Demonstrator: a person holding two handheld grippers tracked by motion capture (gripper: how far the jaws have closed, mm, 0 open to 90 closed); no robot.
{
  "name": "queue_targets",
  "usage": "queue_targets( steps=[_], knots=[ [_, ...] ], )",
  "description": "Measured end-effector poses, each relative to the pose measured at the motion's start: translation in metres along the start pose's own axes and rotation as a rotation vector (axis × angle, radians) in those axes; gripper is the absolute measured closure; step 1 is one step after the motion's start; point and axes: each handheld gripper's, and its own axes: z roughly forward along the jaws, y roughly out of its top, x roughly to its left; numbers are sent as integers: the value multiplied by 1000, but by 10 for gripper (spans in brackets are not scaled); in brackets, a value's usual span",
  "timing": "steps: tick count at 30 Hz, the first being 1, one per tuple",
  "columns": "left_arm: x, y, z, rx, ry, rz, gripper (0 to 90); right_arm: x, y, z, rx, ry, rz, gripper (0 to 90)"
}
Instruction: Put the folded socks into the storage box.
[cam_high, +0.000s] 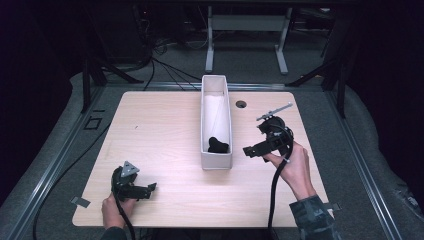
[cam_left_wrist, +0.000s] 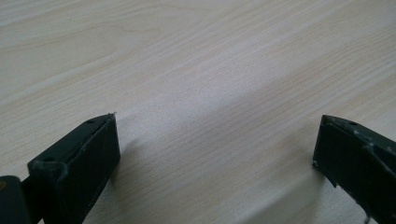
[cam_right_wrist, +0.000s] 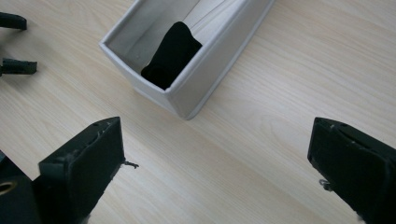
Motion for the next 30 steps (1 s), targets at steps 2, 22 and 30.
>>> queue_targets(
  steps=[2, 22, 30],
  knots=[
    [0, 0, 0, 0, 0, 0, 5, -5, -7, -1, -1, -1, 13, 25],
    [0, 0, 0, 0, 0, 0, 5, -36, -82, -11, -35, -89, 23, 0],
    [0, 0, 0, 0, 0, 0, 5, -49, -114, -9, -58, -113, 63, 0]
  ],
)
